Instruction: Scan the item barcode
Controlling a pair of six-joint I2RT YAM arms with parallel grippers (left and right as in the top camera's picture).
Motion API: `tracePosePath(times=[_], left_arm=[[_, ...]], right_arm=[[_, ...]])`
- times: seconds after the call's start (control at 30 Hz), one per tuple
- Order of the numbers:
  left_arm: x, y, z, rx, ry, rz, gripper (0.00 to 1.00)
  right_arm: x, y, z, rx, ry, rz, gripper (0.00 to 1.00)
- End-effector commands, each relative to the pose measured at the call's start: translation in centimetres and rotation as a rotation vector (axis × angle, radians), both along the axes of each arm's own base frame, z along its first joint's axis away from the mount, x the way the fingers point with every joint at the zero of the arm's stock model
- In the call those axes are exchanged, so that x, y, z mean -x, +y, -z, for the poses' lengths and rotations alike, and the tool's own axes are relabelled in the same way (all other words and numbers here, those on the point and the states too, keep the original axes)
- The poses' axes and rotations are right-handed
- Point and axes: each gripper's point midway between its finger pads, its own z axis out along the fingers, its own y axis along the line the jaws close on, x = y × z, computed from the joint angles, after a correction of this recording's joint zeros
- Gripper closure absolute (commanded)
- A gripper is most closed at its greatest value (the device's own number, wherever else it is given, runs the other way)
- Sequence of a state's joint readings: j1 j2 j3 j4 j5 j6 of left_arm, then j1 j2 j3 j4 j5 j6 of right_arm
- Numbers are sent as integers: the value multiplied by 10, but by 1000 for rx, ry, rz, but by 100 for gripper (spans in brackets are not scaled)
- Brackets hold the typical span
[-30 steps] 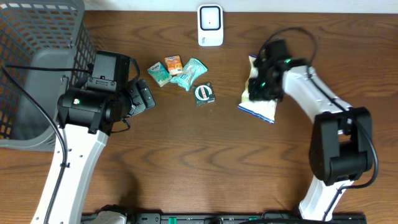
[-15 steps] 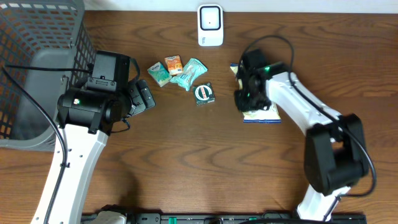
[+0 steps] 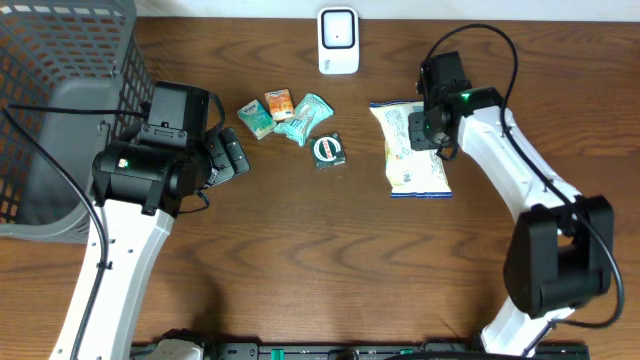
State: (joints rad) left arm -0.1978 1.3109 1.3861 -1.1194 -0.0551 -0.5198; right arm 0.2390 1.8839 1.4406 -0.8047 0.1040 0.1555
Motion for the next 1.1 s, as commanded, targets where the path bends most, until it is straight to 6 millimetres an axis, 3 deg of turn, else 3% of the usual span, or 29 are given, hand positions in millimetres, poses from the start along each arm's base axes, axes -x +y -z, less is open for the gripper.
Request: tracePosePath(times=[0.0, 0.17, 0.3, 0.4, 0.5, 0.57, 0.7, 0.9, 1.07], left_arm=[[0, 3, -2, -7, -5, -10, 2], [0, 3, -2, -7, -5, -10, 2], [0, 3, -2, -7, -5, -10, 2], [0, 3, -2, -7, -5, -10, 2], [0, 3, -2, -7, -5, -10, 3], [0, 3, -2, -7, -5, -10, 2], [0, 3, -2, -7, -5, -10, 2], [0, 3, -2, -7, -5, -10, 2], [0, 3, -2, -7, -5, -10, 2]], right_arm=[[4, 9, 33, -27, 85, -13, 64], [13, 18, 65, -65, 174, -27, 64], [9, 14, 57, -45, 154, -19, 56], [2, 9, 30, -22, 117, -10, 37], [-3, 12, 0, -36, 78, -16, 2], [-5, 15, -22, -43, 45, -20, 1], [-6, 15, -35, -50, 17, -23, 1], [-6, 16, -28, -50, 25, -20, 1], [-6, 16, -7, -52, 17, -21, 1]])
